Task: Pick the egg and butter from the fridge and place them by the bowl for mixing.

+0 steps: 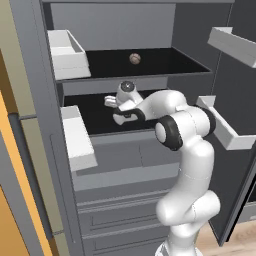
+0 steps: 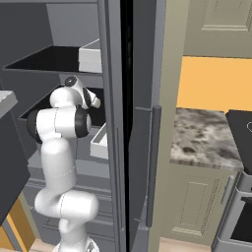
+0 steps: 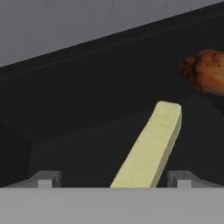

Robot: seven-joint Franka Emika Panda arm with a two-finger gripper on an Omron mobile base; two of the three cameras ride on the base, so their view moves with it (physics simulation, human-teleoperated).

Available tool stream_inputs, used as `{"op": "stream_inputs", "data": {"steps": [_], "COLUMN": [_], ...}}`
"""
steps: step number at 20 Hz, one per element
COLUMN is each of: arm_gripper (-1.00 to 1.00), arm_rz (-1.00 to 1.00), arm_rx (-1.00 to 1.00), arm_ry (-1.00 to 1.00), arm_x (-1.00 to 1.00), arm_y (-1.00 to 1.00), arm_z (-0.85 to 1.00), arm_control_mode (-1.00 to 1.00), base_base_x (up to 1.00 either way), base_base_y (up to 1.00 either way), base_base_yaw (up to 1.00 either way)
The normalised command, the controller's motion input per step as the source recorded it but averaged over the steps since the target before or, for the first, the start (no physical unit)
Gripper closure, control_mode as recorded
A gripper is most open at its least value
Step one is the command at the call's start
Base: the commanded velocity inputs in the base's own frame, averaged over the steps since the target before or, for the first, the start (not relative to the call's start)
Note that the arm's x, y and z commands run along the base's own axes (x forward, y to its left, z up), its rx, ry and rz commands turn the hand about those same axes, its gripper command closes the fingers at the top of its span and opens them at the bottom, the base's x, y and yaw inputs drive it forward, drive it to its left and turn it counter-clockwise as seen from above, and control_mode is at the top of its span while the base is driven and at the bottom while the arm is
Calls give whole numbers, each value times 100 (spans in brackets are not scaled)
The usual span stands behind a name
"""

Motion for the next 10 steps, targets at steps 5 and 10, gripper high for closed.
{"op": "stream_inputs", "data": {"steps": [5, 10], "arm_gripper": [100, 100], "arm_rz": [-1, 0], "arm_rx": [4, 4], "arm_ry": [0, 0], "arm_x": [-32, -50], "arm_y": [0, 8], "arm_z": [-47, -42], "arm_control_mode": [-100, -100], "base_base_x": [0, 0], "base_base_y": [0, 0], "base_base_yaw": [0, 0]}}
